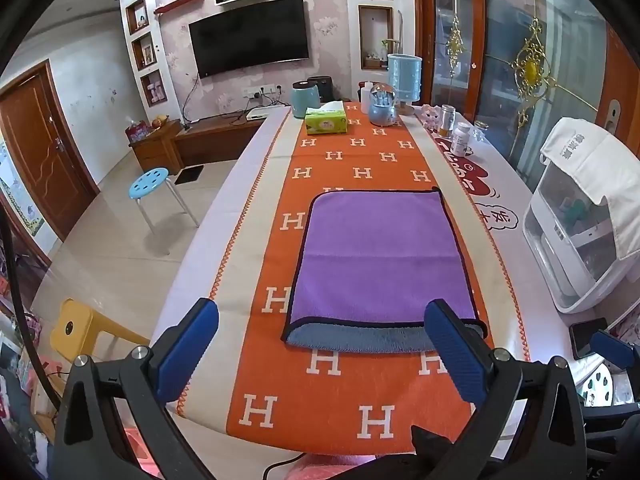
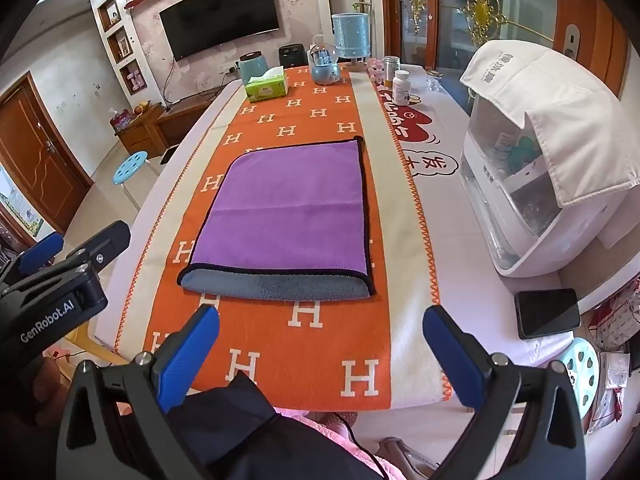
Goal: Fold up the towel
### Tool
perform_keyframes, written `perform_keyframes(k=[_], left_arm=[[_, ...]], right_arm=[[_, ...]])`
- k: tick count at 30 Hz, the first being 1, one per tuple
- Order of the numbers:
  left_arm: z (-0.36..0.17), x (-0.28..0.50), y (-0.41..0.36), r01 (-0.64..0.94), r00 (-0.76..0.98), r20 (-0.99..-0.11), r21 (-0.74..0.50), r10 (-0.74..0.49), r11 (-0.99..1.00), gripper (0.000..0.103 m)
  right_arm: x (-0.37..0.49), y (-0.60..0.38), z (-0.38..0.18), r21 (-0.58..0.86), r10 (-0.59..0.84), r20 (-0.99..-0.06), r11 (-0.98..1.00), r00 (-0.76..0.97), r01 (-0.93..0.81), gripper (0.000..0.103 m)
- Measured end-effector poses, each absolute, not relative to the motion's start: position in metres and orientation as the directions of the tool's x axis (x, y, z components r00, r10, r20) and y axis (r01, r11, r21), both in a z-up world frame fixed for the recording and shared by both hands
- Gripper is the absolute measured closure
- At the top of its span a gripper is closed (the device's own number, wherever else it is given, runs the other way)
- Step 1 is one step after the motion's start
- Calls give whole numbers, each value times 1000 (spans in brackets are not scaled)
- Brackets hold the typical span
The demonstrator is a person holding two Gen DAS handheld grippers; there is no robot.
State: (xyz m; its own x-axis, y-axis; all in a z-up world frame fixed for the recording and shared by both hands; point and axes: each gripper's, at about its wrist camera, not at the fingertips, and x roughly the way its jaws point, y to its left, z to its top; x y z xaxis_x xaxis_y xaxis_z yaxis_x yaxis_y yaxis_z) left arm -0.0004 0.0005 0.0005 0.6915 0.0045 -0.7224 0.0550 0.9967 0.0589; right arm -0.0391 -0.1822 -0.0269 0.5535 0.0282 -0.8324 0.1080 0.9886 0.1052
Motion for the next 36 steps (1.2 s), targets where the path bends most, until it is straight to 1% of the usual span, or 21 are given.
perform_keyframes(k=[7,18,31,36], left_arm=[[10,1,3,40,693,-721,50,8,998,1],[9,2,3,27,704,-710,52,18,998,1],[13,-3,-3,61,708,-706,48,-9,997,1],[11,-3,-2,38,705,-709,62,17,997,1]], right_arm=[[-38,-183,-26,104,27,-829,989,559,106,1],[-37,-185,-26,108,30,-833,988,552,110,1],[-38,-190,-24,99,21,-829,989,558,110,1],[-38,-191,-22,90,11,-824,990,567,112,1]])
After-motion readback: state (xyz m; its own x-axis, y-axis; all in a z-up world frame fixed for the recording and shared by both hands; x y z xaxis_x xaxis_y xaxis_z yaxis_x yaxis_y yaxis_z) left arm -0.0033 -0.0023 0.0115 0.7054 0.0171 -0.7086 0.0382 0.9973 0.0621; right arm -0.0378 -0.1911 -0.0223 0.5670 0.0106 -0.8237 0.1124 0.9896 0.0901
